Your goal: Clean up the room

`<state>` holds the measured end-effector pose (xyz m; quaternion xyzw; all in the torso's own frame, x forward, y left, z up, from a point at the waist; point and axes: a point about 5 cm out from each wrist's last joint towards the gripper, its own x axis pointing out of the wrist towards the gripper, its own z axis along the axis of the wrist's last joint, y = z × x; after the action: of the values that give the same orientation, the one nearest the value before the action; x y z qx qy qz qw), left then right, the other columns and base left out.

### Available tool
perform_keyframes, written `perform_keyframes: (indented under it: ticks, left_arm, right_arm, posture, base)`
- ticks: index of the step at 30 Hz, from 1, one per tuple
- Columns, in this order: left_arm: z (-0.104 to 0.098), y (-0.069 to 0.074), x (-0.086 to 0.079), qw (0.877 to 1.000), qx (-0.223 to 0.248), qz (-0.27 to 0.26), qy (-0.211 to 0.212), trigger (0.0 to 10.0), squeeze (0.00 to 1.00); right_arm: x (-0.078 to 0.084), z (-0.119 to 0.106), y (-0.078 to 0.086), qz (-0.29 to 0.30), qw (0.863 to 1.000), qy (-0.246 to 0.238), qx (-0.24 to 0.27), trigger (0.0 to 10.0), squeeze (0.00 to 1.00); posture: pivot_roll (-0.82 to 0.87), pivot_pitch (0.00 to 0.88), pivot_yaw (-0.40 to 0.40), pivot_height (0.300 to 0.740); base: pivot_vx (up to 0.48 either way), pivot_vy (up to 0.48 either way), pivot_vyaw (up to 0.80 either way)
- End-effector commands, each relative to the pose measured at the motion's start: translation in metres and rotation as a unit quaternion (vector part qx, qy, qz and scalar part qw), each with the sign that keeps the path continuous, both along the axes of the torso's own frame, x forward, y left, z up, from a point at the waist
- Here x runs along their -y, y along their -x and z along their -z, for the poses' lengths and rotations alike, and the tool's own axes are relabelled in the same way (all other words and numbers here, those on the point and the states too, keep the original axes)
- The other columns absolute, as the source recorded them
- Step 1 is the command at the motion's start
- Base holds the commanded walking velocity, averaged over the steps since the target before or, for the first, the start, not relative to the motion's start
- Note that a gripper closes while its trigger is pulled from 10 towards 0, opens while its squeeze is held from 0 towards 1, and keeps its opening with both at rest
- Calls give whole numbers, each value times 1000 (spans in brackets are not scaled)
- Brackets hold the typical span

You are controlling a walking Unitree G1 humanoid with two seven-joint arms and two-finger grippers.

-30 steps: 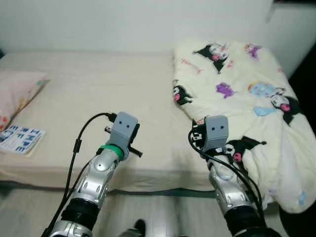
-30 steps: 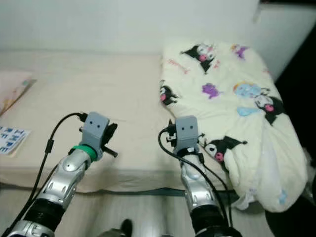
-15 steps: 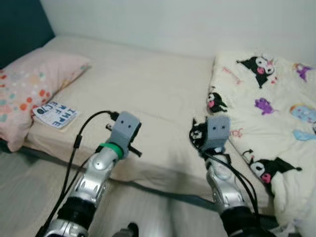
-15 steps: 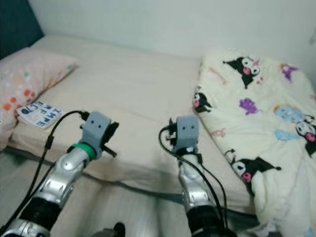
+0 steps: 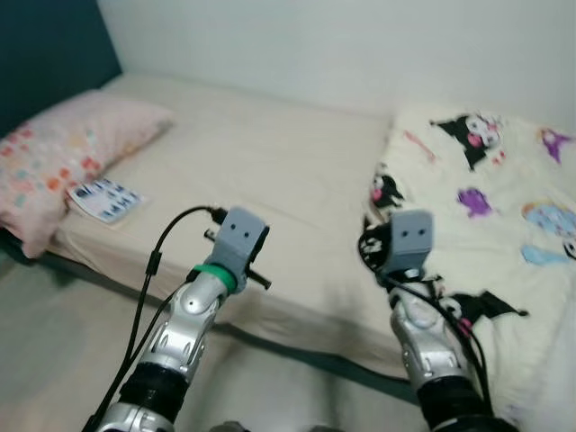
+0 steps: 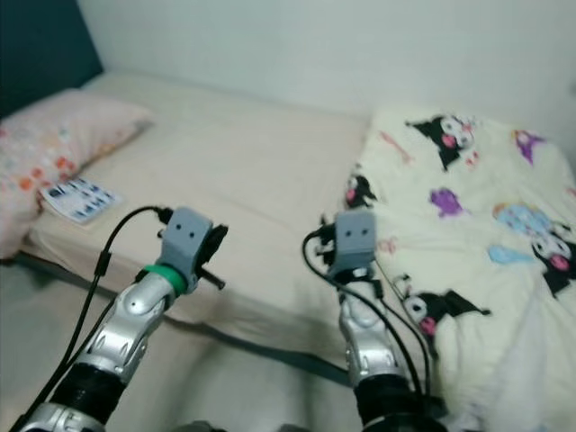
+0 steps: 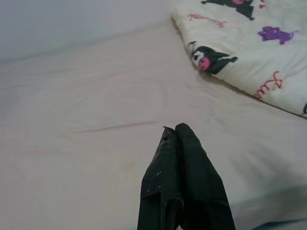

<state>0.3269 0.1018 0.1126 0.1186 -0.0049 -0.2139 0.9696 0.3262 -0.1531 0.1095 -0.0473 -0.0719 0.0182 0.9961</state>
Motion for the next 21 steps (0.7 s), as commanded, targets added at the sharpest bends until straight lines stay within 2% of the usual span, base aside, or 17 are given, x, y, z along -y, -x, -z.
perform_keyframes:
  ticks: [1, 13, 21]
  left_arm:
    - [5, 2, 2, 1000, -10, 3, 0, 10000, 0]
    - [6, 1, 2, 1000, -12, 1, 0, 10000, 0]
    - [7, 1, 1, 1000, -17, -4, 4, 10000, 0]
  right_arm:
    - [4, 3, 2, 8, 1000, -3, -6, 10000, 0]
    - [5, 3, 1, 10, 1000, -3, -7, 10000, 0]
    - [5, 4, 2, 12, 1000, -3, -8, 10000, 0]
  posture:
    - [-57, 42, 70, 722]
    - [-57, 42, 69, 722]
    - [-59, 43, 69, 722]
  base:
    - [0, -285, 0]
    - [0, -263, 0]
    - [0, 0, 0]
